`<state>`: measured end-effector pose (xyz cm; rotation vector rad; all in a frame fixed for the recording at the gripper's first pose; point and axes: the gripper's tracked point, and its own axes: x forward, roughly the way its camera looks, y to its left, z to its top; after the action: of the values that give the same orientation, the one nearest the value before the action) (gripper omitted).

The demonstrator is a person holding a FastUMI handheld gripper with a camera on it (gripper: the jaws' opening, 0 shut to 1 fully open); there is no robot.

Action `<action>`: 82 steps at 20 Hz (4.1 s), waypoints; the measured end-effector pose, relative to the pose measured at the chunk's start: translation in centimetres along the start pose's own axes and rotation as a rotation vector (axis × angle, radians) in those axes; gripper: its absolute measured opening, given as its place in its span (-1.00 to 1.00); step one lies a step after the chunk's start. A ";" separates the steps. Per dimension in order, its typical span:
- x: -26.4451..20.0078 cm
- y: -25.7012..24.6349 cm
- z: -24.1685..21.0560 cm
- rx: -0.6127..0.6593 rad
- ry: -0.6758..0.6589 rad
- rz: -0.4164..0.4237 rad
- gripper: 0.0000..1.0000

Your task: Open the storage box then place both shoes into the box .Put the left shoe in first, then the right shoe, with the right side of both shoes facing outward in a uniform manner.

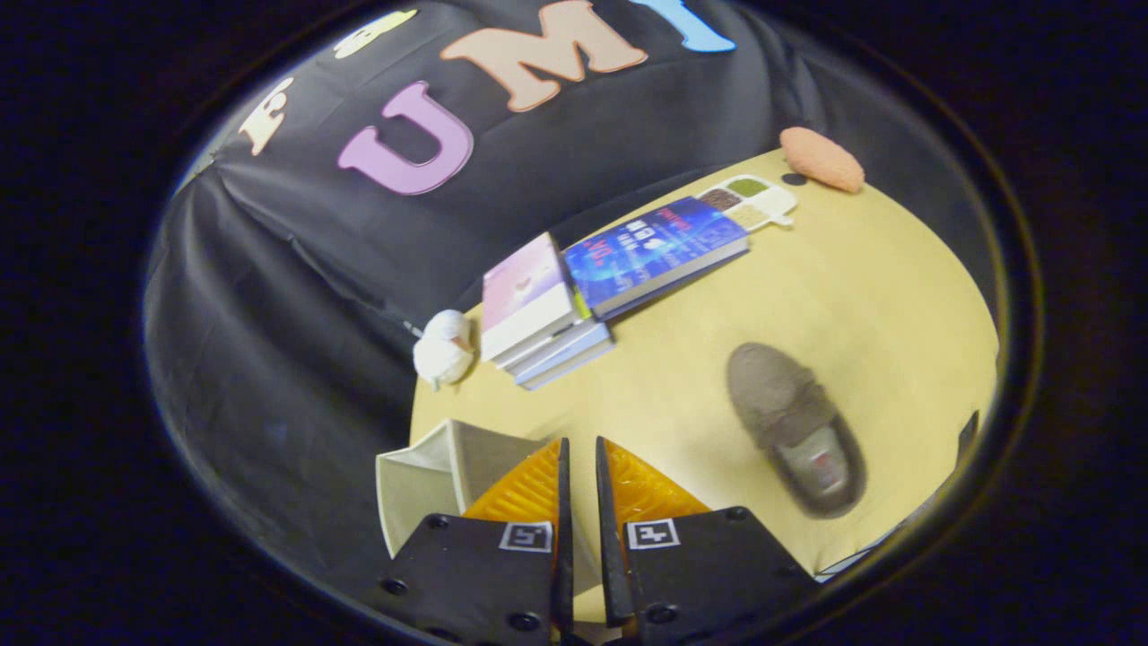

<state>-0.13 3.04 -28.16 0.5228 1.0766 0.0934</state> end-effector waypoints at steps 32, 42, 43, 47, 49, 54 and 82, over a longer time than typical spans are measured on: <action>4.6 -22.2 -2.6 -0.121 0.274 -0.305 -0.43; 6.7 -22.4 -3.7 -0.056 0.329 -0.228 -0.54; 6.7 -22.6 -3.3 -0.021 0.318 -0.236 -0.54; 6.4 -22.0 -3.9 0.063 0.315 -0.218 -0.92; 5.9 -21.2 -3.8 0.084 0.310 -0.199 -0.93; 3.9 -17.3 -2.5 0.166 0.290 -0.106 -0.92; -0.6 13.9 -12.9 -0.022 0.362 0.108 -0.93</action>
<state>-8.99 19.66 -26.16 0.5569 1.3979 0.3032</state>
